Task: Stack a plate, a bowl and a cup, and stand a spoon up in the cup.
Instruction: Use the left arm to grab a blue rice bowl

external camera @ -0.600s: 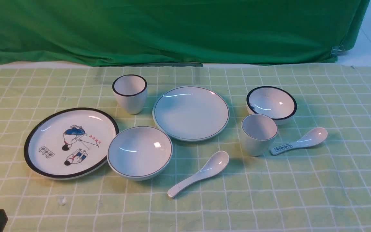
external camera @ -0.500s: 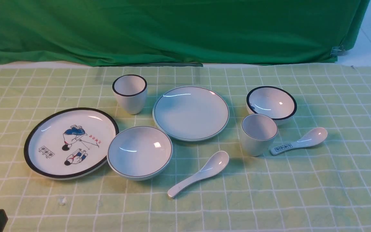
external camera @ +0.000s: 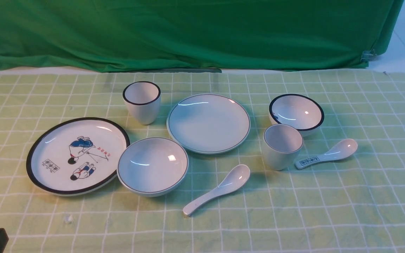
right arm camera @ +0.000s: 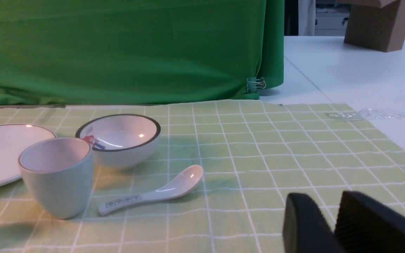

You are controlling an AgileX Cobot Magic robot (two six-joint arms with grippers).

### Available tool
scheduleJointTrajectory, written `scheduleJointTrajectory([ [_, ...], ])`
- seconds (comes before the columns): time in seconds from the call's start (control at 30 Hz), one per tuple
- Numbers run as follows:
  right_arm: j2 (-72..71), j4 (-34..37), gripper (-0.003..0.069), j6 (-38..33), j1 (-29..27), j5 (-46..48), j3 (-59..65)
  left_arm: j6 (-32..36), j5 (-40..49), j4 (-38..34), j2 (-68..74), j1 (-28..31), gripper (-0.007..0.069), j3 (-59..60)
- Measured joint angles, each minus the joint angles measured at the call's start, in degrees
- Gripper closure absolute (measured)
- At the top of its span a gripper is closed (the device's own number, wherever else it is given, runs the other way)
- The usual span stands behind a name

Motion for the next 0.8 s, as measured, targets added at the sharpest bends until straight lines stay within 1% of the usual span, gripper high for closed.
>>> scheduleJointTrajectory([
  [0.47,0.0,0.0,0.0463,0.0,0.0,0.0,0.0,0.1,0.0,0.0,0.0,0.0,0.0608,0.0],
  [0.8,0.0,0.0,0.0456,-0.1,0.0,0.0,0.0,0.5,0.0,2.0,0.0,0.0,0.0608,0.0],
])
